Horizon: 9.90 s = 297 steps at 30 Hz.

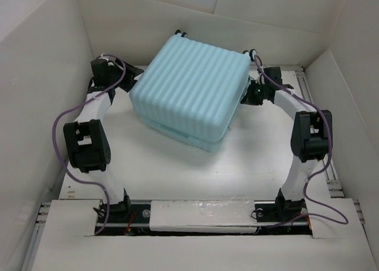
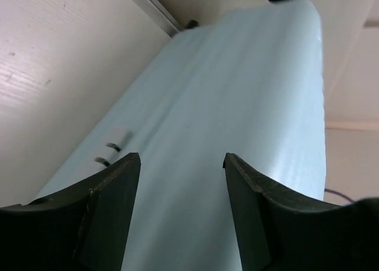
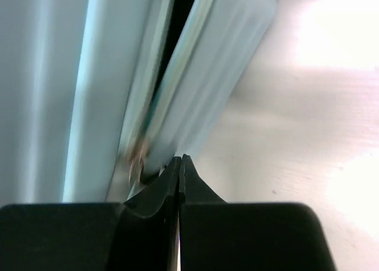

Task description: Pack the luggage

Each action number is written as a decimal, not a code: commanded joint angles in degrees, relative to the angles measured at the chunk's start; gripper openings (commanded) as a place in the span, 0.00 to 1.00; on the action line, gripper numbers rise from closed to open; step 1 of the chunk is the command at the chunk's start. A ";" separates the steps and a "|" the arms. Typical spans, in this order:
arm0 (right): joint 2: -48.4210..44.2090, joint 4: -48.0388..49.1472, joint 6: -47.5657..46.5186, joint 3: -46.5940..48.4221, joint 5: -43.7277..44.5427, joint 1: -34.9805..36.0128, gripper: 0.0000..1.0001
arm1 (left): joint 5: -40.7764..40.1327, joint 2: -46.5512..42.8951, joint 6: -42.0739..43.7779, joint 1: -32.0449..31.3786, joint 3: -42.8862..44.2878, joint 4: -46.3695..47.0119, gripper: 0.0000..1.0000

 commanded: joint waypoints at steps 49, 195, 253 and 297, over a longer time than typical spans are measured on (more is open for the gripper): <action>-46.05 58.76 -1.97 -62.27 -16.48 9.06 0.45 | -12.06 -44.84 -11.37 -30.41 -68.79 35.85 0.54; -51.06 29.84 -13.74 -51.73 17.12 42.73 0.60 | -11.90 -31.84 -7.07 -32.52 -74.50 62.40 0.00; -19.96 28.26 1.55 -24.67 51.12 69.79 0.00 | -8.47 -24.79 -16.83 -41.76 -74.40 79.36 0.00; -62.06 4.25 -1.26 -37.31 41.69 30.19 0.00 | -3.37 -20.18 4.33 4.92 -11.58 0.89 0.84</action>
